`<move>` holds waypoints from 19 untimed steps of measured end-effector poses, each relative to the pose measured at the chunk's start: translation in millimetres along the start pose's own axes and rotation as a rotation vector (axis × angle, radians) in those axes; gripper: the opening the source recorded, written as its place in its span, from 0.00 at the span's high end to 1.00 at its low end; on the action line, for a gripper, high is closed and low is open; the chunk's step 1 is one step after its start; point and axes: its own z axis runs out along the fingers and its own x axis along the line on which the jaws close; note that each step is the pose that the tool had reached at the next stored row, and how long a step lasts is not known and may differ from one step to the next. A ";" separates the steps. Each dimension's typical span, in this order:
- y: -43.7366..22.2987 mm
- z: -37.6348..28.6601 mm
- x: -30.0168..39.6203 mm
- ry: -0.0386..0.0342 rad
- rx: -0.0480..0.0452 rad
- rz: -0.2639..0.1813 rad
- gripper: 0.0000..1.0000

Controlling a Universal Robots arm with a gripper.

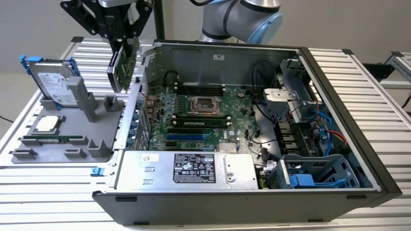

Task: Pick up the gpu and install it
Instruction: 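Pick up the gpu and move the gpu toward the slot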

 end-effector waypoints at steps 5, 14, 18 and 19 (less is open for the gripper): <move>0.2 0.1 -6.8 0.0000 0.0001 0.000 1.00; 0.5 0.3 -19.7 0.0001 0.0001 0.000 1.00; 0.7 0.4 -25.6 0.0000 0.0000 0.000 1.00; 0.7 0.4 -27.1 0.0001 0.0001 0.000 1.00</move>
